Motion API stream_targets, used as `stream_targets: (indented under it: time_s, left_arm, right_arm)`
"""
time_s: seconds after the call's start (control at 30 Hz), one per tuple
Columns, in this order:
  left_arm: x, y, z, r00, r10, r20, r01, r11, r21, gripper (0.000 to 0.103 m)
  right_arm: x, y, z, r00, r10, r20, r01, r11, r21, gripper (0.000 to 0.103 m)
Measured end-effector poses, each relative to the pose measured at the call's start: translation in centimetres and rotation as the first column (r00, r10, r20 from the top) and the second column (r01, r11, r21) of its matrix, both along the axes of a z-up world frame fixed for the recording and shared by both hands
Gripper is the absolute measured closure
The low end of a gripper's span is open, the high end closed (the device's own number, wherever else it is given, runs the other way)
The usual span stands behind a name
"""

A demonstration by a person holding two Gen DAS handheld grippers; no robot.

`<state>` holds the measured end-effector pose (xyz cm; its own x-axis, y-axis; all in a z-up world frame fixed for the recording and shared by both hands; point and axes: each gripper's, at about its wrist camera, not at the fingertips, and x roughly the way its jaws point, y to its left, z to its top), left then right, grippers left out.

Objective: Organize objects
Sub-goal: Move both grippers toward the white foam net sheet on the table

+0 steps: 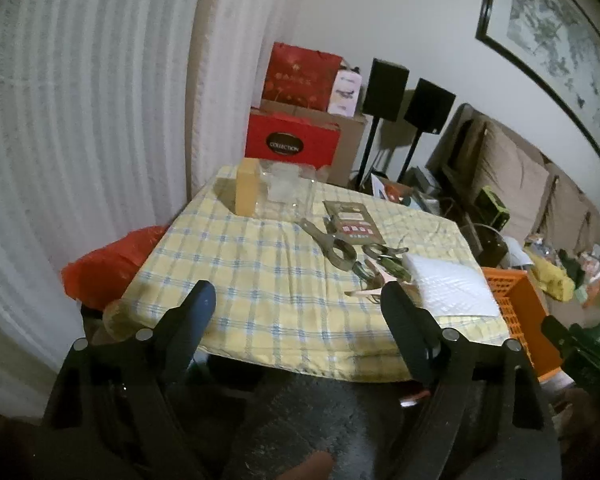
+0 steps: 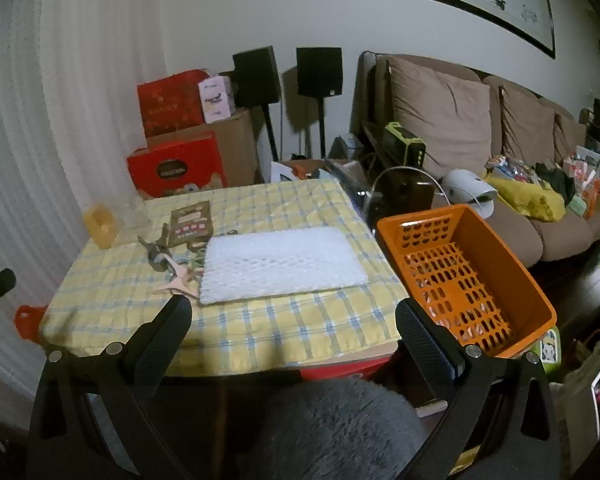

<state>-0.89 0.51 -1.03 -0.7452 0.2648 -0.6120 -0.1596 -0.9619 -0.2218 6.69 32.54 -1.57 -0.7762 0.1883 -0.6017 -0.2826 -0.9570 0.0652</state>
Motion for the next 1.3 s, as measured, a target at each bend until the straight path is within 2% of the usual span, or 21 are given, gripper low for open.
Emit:
stream_targets:
  time_s: [0.2, 0.3, 0.37, 0.47, 0.6, 0.7, 0.77, 0.9, 0.97, 1.13, 1.2, 1.3]
  left_arm:
    - [-0.3, -0.3, 0.0, 1.000, -0.009, 0.017, 0.008, 1.000, 0.020, 0.023]
    - [-0.2, 0.2, 0.2, 0.999, -0.035, 0.005, 0.035, 0.999, -0.017, 0.041]
    - [-0.2, 0.3, 0.4, 0.999, -0.046, 0.002, 0.046, 0.998, -0.031, 0.046]
    - [-0.4, -0.4, 0.5, 0.999, -0.034, 0.003, 0.034, 0.999, -0.004, 0.046]
    - [-0.1, -1.3, 0.8, 0.998, 0.044, -0.039, -0.044, 0.999, -0.007, 0.048]
    - [-0.1, -1.6, 1.0, 0.997, 0.059, -0.048, -0.059, 0.998, -0.011, 0.048]
    - [-0.2, -1.4, 1.1, 0.996, 0.070, -0.063, -0.073, 0.996, -0.048, 0.048]
    - [-0.2, -0.3, 1.2, 0.983, 0.115, -0.141, -0.142, 0.970, -0.198, 0.047]
    - [-0.4, -0.2, 1.1, 0.984, 0.122, -0.132, -0.146, 0.971, -0.191, 0.047]
    - [-0.9, 0.0, 0.4, 0.990, 0.124, -0.070, -0.131, 0.984, -0.117, 0.045]
    - [-1.3, 0.8, 0.1, 0.994, 0.106, -0.041, -0.110, 0.986, -0.123, 0.039]
    - [-1.1, 2.3, -0.1, 0.996, 0.086, -0.028, -0.089, 0.986, -0.142, 0.039]
  right_arm:
    - [0.1, -0.3, 0.3, 1.000, 0.016, -0.007, -0.016, 1.000, 0.019, 0.000]
    - [0.0, -0.2, 0.1, 0.999, 0.039, 0.003, -0.039, 0.999, -0.005, 0.001]
    - [0.1, -0.3, 0.0, 0.999, 0.051, 0.008, -0.051, 0.999, -0.010, 0.001]
    - [0.2, -0.3, 0.0, 0.998, 0.063, 0.017, -0.063, 0.998, 0.006, 0.001]
    - [-0.3, 0.1, 0.2, 0.996, 0.083, 0.036, -0.085, 0.995, 0.050, 0.001]
    - [-0.9, 0.7, 0.4, 0.993, 0.109, 0.037, -0.111, 0.992, 0.056, 0.001]
    - [-1.1, 0.9, 0.5, 0.989, 0.140, 0.037, -0.142, 0.987, 0.068, 0.001]
    - [-1.5, 1.7, 0.1, 0.969, 0.245, 0.041, -0.247, 0.967, 0.059, 0.001]
    - [-1.8, 3.2, -0.2, 0.970, 0.240, 0.039, -0.241, 0.970, 0.022, 0.001]
    - [-1.9, 6.0, -0.1, 0.978, 0.210, -0.012, -0.210, 0.978, -0.020, 0.001]
    - [-2.1, 6.7, -0.4, 0.974, 0.224, -0.016, -0.225, 0.974, -0.036, 0.001]
    - [-2.5, 8.7, -1.5, 0.967, 0.254, -0.015, -0.254, 0.961, -0.106, 0.001]
